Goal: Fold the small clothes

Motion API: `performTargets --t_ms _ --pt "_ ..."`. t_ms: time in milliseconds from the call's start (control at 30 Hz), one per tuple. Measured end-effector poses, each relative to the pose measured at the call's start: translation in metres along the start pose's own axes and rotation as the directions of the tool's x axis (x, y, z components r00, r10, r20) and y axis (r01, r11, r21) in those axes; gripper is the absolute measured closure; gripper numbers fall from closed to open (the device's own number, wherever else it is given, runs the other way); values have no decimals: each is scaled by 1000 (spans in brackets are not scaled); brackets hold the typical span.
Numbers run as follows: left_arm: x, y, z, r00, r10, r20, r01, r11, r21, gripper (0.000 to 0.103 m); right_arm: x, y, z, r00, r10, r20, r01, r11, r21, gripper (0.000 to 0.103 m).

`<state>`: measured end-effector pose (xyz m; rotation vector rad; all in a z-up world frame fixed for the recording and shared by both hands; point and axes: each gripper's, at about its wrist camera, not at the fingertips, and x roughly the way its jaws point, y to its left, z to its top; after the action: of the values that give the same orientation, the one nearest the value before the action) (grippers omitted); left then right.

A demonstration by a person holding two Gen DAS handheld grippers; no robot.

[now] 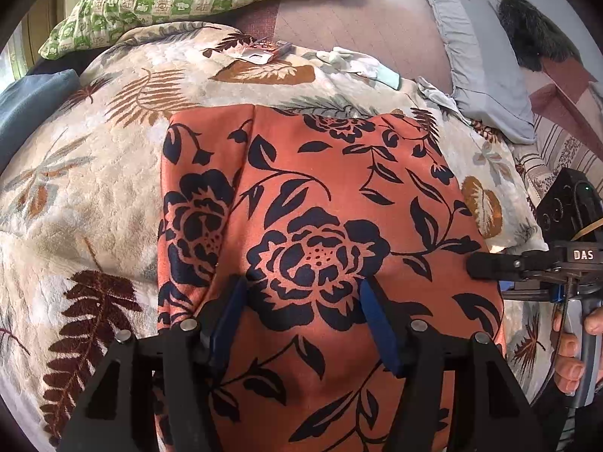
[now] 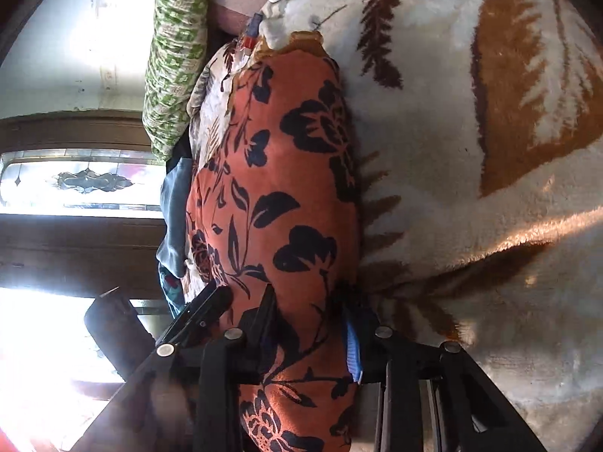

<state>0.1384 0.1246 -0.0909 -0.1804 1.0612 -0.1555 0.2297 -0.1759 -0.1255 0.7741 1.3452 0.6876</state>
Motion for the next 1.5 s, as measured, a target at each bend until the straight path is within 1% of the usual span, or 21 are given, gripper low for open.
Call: performTargets --t_ms 100,233,400,433,567,600,700,767,800,900,967,1033,1100,1133,1167,1233,1267,1367,1433,1467,1500 --pt "0 1 -1 1000 -9 0 9 1000 -2 39 -18 17 2 1000 -23 18 24 999 -38 41" --pt "-1 1 -1 1000 -15 1 15 1000 -7 39 -43 29 27 986 -40 161 49 998 -51 23" --pt "-2 6 1 999 -41 5 42 999 -35 39 -3 6 75 992 -25 127 21 999 33 27" --pt "-4 8 1 999 -53 7 54 998 -42 39 7 2 78 993 1 116 -4 1000 29 58" --pt "-41 33 1 984 -160 82 172 970 -172 38 19 0 72 990 -57 132 50 997 58 63" --pt "-56 47 -4 976 -176 128 200 957 -209 37 15 11 70 985 -100 139 100 995 8 61" --pt "-87 98 -29 966 -158 204 222 912 -344 28 -5 38 61 968 -201 151 215 973 -83 25" --pt "-88 127 -48 968 -188 169 244 865 -438 28 -34 55 50 946 -195 258 227 969 -99 25" --pt "-87 137 -58 965 -209 160 261 843 -471 28 -45 63 41 949 -147 278 185 976 -117 25" --pt "-86 143 -80 947 -275 167 322 800 -506 28 -41 99 17 980 -23 196 65 976 -206 24" --pt "-86 133 -88 929 -324 180 370 784 -498 28 -24 116 -2 994 4 107 26 960 -278 24" --pt "-78 112 -92 913 -379 153 404 784 -472 28 -1 117 -16 997 -53 61 69 952 -300 24" --pt "-64 97 -94 930 -352 107 360 809 -464 28 16 97 -18 993 -109 36 115 964 -240 24" --pt "-54 96 -97 931 -354 86 349 802 -485 29 19 86 -19 995 -95 30 100 972 -212 24" --pt "-45 97 -100 928 -367 69 348 780 -520 33 18 80 -20 997 -72 42 79 978 -194 24" --pt "-44 98 -99 919 -385 88 368 756 -541 77 14 77 -18 998 -44 45 51 986 -162 24" --pt "-48 97 -98 908 -405 103 394 746 -537 85 14 76 -17 998 -44 36 49 986 -157 24" --pt "-70 85 -93 899 -391 195 436 772 -462 85 12 76 -16 998 -52 27 55 986 -158 24" --pt "-59 80 -96 919 -356 171 395 807 -439 85 14 75 -16 998 -57 35 62 983 -171 24" --pt "-36 90 -105 924 -372 87 360 775 -519 83 15 74 -16 998 -55 41 62 982 -176 24" --pt "-23 103 -116 898 -432 86 394 701 -595 80 16 74 -16 998 -54 45 61 982 -181 24"
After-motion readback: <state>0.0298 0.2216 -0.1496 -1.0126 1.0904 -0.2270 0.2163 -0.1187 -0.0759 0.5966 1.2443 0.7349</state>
